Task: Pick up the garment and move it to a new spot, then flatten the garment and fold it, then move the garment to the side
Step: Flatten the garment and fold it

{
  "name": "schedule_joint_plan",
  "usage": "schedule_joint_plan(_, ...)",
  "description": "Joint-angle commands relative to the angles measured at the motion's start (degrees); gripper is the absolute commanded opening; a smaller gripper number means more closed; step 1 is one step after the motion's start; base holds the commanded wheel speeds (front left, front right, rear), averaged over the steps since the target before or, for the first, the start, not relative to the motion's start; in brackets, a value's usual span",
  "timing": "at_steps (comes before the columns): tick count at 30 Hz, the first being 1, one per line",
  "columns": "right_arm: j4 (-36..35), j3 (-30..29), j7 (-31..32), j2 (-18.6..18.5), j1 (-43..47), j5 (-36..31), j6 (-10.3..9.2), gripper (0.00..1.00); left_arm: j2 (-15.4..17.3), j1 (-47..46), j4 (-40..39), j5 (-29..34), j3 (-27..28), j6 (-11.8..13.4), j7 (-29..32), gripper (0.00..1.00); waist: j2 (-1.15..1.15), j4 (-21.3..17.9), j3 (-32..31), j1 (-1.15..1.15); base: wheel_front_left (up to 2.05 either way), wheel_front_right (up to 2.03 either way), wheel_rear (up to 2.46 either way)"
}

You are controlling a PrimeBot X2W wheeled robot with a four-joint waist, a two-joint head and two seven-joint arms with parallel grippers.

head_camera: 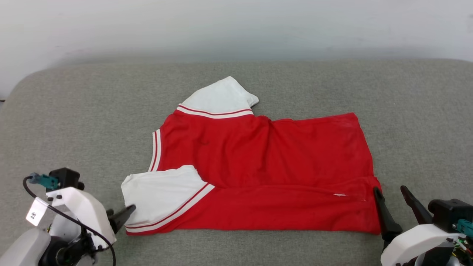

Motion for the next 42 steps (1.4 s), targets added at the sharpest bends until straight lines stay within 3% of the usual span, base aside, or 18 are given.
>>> schedule_joint_plan(1, -0.7, 0.2, 0.1, 0.3, 0.4, -0.3, -0.05, 1.00, 0.5, 1.1, -0.9, -1.0, -0.3, 0.9, 2.1, 1.00, 0.00, -0.7, 0.8, 0.00, 0.00, 0.00, 0.00)
schedule_joint_plan(6, -1.6, 0.7, 0.5, 0.8, -0.4, 0.1, -0.05, 1.00, 1.1, 2.7, -2.2, -3.4, -0.5, 2.9, 6.1, 1.00, 0.00, -2.3, 3.1, 0.00, 0.00, 0.00, 0.00)
schedule_joint_plan(11, -1.4, -0.5, 0.8, 0.9, -0.9, 0.8, -0.05, 1.00, -1.4, 3.8, -0.4, -5.6, -1.9, 2.6, 8.5, 1.00, 0.00, -3.3, 4.9, 0.00, 0.00, 0.00, 0.00)
schedule_joint_plan(12, -1.4, -0.9, 1.0, 1.0, -0.9, 0.9, -0.05, 1.00, -2.1, 4.0, 0.1, -6.1, -2.4, 2.6, 9.2, 0.91, 0.00, -3.5, 5.1, 0.00, 0.00, 0.00, 0.00)
schedule_joint_plan(13, -1.4, -1.4, 1.2, 1.0, -0.9, 1.1, -0.05, 1.00, -2.7, 4.3, 0.5, -6.5, -2.8, 2.4, 9.9, 0.46, 0.00, -3.6, 5.2, 0.00, 0.00, 0.00, 0.00)
schedule_joint_plan(14, -1.5, -1.8, 1.7, 1.0, -0.9, 1.5, -0.05, 1.00, -3.3, 4.5, 0.7, -6.7, -3.1, 2.2, 10.1, 0.27, 0.00, -3.7, 5.3, 0.00, 0.00, 0.00, 0.00)
schedule_joint_plan(15, -1.7, -2.2, 2.2, 1.0, -0.9, 1.6, -0.05, 1.00, -3.6, 4.5, 0.8, -6.9, -3.1, 2.0, 9.8, 0.00, 0.00, -3.7, 5.3, 0.00, 0.00, 0.00, 0.00)
schedule_joint_plan(20, -2.3, -4.1, 7.7, -0.5, -0.9, 2.9, -0.05, 1.00, -3.1, 2.9, 0.6, -5.4, -2.3, 1.1, 7.2, 0.00, 0.00, -3.1, 4.8, 0.00, 0.00, 0.00, 0.00)
schedule_joint_plan(30, -2.1, -1.2, 29.4, -6.5, -2.2, 8.4, -0.04, 1.00, -0.1, 1.7, -5.8, -1.8, 0.8, 2.0, 1.0, 0.00, 0.00, -0.7, 4.3, 0.00, 0.00, 0.00, 0.00)
schedule_joint_plan(35, -0.7, 1.3, 31.4, -7.2, -4.9, 9.6, -0.05, 1.00, 0.5, 1.7, -9.0, -0.8, 1.0, 2.9, 0.4, 0.00, 0.00, 0.4, 5.7, 0.00, 0.00, 0.00, 0.00)
schedule_joint_plan(42, 7.3, 5.9, 34.7, -7.0, -8.2, 11.5, -0.03, 1.00, -0.3, 0.6, -10.7, 0.3, 0.1, 2.7, -0.1, 0.00, 0.00, 2.2, 8.1, 0.00, 0.00, 0.00, 0.00)
